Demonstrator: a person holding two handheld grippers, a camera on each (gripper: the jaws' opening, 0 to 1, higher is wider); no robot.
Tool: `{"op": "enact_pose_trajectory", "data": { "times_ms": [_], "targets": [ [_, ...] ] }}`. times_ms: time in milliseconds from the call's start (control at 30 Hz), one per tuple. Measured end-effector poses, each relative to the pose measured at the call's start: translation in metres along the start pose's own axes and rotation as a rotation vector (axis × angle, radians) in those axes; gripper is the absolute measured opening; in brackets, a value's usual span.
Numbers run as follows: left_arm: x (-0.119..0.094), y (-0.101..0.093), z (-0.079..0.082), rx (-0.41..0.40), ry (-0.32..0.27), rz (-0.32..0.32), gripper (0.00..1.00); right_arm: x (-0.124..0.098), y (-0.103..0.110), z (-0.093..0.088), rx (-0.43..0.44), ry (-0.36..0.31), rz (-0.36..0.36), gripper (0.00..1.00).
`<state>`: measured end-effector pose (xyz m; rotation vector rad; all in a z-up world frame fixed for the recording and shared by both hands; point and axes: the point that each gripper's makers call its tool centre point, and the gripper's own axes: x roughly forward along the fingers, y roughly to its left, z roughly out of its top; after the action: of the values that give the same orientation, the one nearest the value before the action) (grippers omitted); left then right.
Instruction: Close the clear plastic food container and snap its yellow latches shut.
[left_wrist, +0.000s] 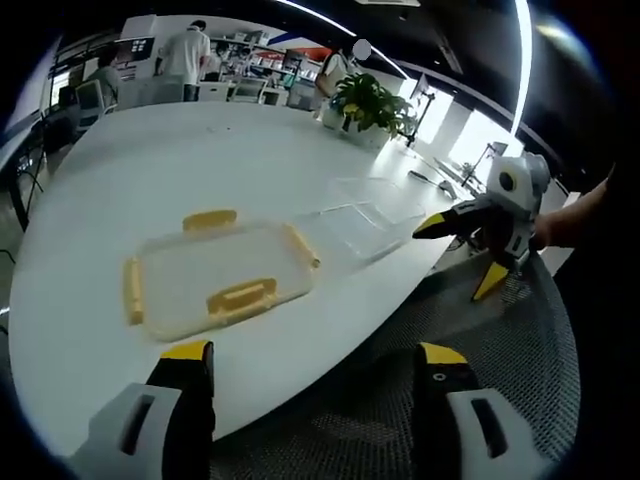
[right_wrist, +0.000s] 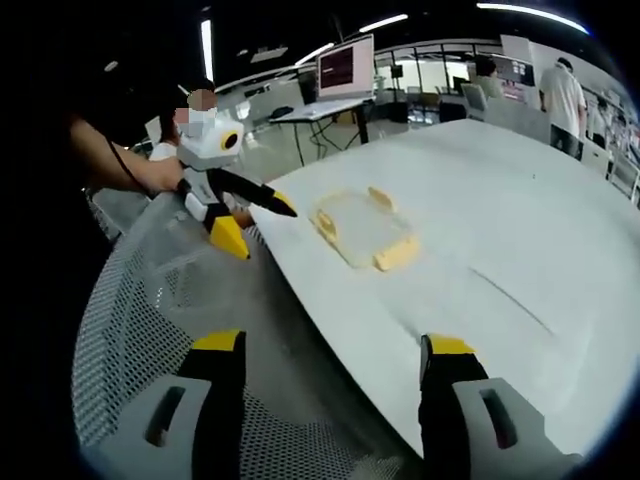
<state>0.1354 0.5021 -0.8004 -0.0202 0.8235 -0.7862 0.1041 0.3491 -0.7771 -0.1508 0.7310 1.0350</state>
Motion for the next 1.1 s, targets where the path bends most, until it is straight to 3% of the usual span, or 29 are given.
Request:
{"op": "enact_pose_trajectory", "data": {
  "times_ms": [267, 500, 800, 1100],
  "targets": [
    [-0.005, 0.002, 0.01, 0.024, -0.035, 0.008, 0.8, -0.004, 0.0, 0.008, -0.012, -0.017, 0.024, 0.67],
    [-0.004, -0.007, 0.012, 0.137, -0.019, -0.018, 0.79, -0.006, -0.003, 0.011, -0.028, -0.009, 0.027, 0.69],
    [-0.007, 0.001, 0.025, 0.159, -0.03, -0.011, 0.77, -0.002, -0.004, 0.038, -0.075, -0.046, 0.022, 0.68],
    [-0.008, 0.006, 0.027, 0.182, 0.007, -0.023, 0.75, 0.006, -0.009, 0.057, -0.127, -0.058, 0.018, 0.66]
  ]
}}
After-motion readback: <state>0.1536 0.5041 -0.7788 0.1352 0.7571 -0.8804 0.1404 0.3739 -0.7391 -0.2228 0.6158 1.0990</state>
